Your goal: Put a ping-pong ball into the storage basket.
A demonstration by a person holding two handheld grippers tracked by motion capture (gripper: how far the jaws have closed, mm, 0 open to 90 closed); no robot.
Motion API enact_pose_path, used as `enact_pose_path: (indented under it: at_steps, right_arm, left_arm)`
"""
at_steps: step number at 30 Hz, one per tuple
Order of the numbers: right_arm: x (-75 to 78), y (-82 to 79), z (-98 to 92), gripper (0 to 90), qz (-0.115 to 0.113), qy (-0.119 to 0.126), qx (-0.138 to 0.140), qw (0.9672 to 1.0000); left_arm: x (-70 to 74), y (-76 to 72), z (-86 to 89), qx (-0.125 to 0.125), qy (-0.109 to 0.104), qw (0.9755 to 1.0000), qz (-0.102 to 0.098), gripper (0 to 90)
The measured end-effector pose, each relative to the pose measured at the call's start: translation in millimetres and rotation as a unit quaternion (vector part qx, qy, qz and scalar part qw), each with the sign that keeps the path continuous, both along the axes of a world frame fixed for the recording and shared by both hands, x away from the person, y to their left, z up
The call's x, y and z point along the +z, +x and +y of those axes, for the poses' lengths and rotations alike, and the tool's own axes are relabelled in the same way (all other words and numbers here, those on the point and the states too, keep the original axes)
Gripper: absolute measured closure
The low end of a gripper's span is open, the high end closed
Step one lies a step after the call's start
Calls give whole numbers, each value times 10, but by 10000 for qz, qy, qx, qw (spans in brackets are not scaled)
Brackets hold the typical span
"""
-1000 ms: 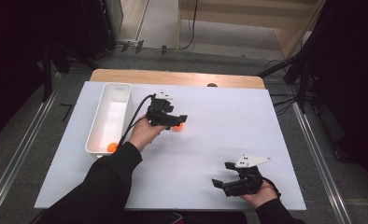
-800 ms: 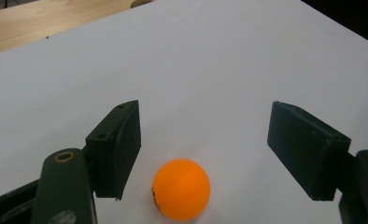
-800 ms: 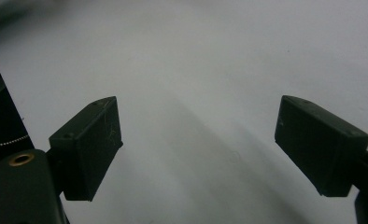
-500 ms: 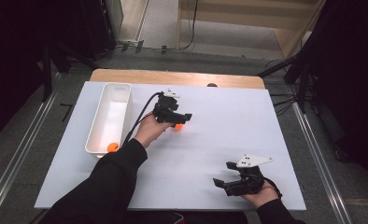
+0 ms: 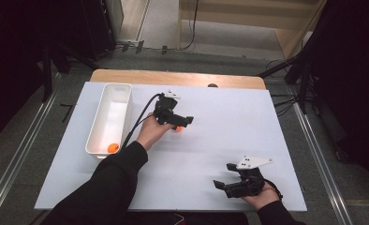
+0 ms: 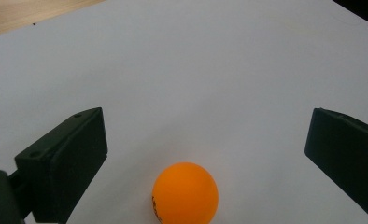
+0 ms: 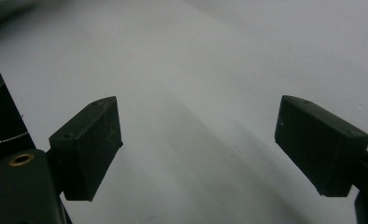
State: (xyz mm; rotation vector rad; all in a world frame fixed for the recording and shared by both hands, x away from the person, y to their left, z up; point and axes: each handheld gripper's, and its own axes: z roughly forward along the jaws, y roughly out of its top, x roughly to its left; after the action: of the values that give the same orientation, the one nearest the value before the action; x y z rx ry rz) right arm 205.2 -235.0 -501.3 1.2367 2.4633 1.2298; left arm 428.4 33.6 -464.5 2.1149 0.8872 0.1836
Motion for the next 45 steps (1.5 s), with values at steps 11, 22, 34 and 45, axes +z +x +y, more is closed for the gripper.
enact_pose_path:
  at_steps: [11, 22, 34, 45]
  right_arm:
    - [7, -6, 0, 134, 3, 9, -2, 10000]
    - [8, -7, -4, 134, -13, -3, -12, 10000]
    - [8, -5, -12, 134, -21, -3, 16, 10000]
    - [8, -9, -6, 134, -10, 7, 8, 10000]
  left_arm:
    - [-83, -4, 29, 33, 24, 10000, -73, 0]
    - [-167, -24, 12, 2, 117, 9999, -121, 0]
    - [-270, -29, 36, 42, 158, 9998, -64, 0]
    - [-400, -32, 34, 75, 362, 9993, 40, 0]
